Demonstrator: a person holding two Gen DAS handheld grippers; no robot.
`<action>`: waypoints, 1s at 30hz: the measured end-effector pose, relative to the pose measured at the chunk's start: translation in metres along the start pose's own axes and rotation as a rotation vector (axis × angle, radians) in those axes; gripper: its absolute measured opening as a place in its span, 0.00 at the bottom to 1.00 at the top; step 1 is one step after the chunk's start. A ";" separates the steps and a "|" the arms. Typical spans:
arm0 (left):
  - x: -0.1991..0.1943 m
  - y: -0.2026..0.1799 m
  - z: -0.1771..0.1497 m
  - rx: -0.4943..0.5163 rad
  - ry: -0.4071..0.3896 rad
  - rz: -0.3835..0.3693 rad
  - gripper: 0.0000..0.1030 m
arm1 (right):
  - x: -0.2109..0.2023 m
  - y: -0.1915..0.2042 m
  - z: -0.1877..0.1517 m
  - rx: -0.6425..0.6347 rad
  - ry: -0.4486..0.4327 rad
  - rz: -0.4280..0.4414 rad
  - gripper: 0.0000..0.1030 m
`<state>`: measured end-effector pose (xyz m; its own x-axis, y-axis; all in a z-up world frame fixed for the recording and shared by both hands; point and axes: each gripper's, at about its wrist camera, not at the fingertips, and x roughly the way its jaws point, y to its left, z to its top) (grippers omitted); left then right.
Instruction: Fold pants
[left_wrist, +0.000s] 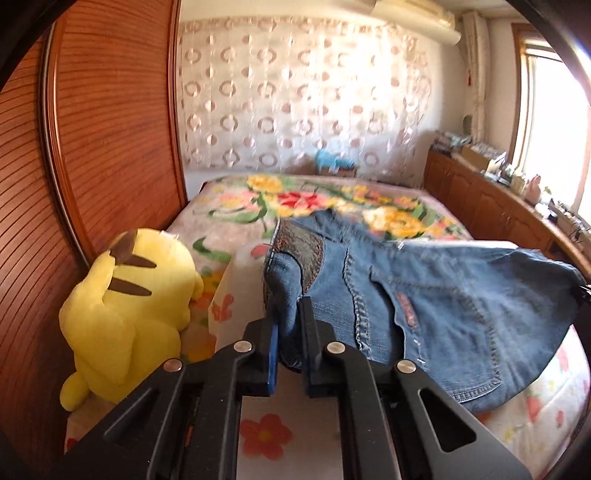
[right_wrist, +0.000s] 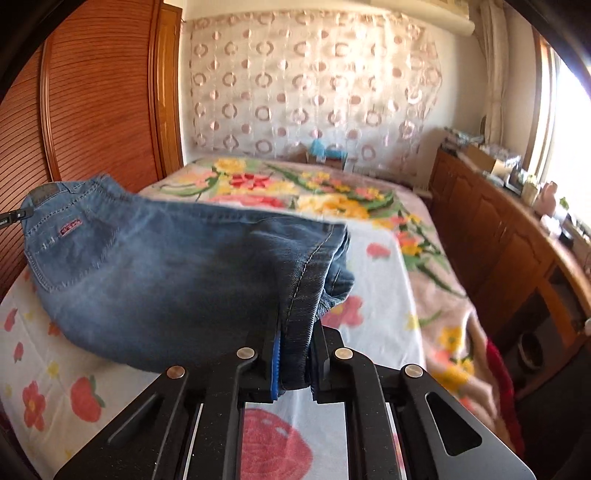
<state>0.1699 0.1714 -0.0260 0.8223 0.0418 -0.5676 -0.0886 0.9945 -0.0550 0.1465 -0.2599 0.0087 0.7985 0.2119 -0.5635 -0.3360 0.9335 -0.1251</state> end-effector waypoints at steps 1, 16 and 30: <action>-0.009 -0.001 -0.001 0.000 -0.009 -0.016 0.10 | -0.007 0.000 0.002 -0.005 -0.011 -0.001 0.11; -0.086 -0.023 -0.071 0.003 0.009 -0.104 0.10 | -0.103 -0.003 -0.049 -0.003 -0.013 0.007 0.11; -0.063 -0.028 -0.113 -0.002 0.133 -0.052 0.29 | -0.075 -0.018 -0.065 0.127 0.105 0.025 0.12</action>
<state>0.0570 0.1304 -0.0819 0.7439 -0.0226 -0.6680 -0.0492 0.9949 -0.0885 0.0600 -0.3110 0.0000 0.7317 0.2100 -0.6484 -0.2836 0.9589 -0.0094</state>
